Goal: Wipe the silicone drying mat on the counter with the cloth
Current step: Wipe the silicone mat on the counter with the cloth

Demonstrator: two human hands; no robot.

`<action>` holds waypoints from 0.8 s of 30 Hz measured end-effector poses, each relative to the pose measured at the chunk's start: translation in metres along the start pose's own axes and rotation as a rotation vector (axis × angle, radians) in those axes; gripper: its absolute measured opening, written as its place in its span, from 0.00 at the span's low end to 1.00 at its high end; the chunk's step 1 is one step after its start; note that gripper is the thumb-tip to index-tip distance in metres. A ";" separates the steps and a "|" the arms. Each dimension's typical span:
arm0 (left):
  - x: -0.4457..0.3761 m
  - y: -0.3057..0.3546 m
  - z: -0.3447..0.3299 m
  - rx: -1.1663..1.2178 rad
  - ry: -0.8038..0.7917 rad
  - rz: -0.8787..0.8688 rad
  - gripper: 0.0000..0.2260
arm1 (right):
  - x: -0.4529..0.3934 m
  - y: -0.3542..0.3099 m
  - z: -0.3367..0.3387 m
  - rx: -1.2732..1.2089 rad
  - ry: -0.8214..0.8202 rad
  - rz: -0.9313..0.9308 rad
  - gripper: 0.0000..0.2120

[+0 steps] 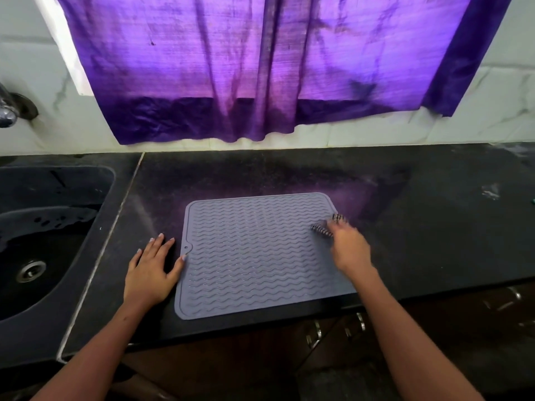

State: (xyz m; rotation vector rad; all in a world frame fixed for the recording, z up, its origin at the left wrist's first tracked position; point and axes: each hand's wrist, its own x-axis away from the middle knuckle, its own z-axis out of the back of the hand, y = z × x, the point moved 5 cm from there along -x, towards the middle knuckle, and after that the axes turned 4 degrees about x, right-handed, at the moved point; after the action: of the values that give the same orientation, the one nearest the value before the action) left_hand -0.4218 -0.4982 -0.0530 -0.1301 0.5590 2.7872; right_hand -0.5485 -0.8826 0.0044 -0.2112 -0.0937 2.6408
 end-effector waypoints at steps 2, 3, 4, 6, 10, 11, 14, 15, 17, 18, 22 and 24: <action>-0.001 0.000 0.000 -0.008 -0.002 -0.002 0.38 | 0.022 -0.010 -0.026 0.015 -0.070 0.002 0.27; -0.001 0.000 -0.001 -0.013 -0.002 -0.001 0.38 | 0.028 -0.011 -0.032 -0.004 -0.061 -0.002 0.28; -0.001 0.000 -0.001 -0.015 0.000 0.001 0.38 | 0.027 -0.010 -0.032 -0.054 -0.036 -0.012 0.28; -0.001 0.000 -0.001 -0.015 -0.003 0.005 0.38 | 0.021 -0.004 -0.028 -0.160 -0.036 -0.034 0.27; 0.000 0.001 0.000 -0.002 -0.005 0.005 0.39 | 0.002 0.023 -0.013 -0.440 -0.151 -0.143 0.21; -0.001 0.001 0.001 0.003 -0.008 0.003 0.39 | -0.003 0.031 -0.006 -0.592 -0.174 -0.212 0.18; 0.001 0.001 0.002 0.011 -0.013 -0.002 0.39 | -0.005 0.049 0.020 -0.641 -0.078 -0.377 0.16; 0.001 0.001 0.002 0.011 -0.011 -0.002 0.39 | 0.001 0.049 0.030 -0.524 -0.018 -0.383 0.17; 0.001 0.000 0.002 0.011 -0.009 0.002 0.39 | 0.022 0.036 0.045 -0.332 0.078 -0.290 0.19; 0.001 0.000 0.001 0.008 -0.009 0.002 0.39 | 0.033 0.028 0.040 -0.284 0.061 -0.248 0.20; -0.002 -0.001 -0.001 -0.006 -0.016 -0.007 0.38 | 0.075 0.004 -0.017 -0.043 0.002 -0.109 0.24; -0.002 -0.002 -0.002 -0.014 -0.016 -0.005 0.38 | 0.076 0.007 -0.028 -0.067 0.053 -0.111 0.24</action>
State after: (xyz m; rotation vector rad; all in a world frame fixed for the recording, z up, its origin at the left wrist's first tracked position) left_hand -0.4195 -0.4978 -0.0552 -0.1111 0.5348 2.7856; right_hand -0.6134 -0.8513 -0.0343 -0.2902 -0.1718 2.5217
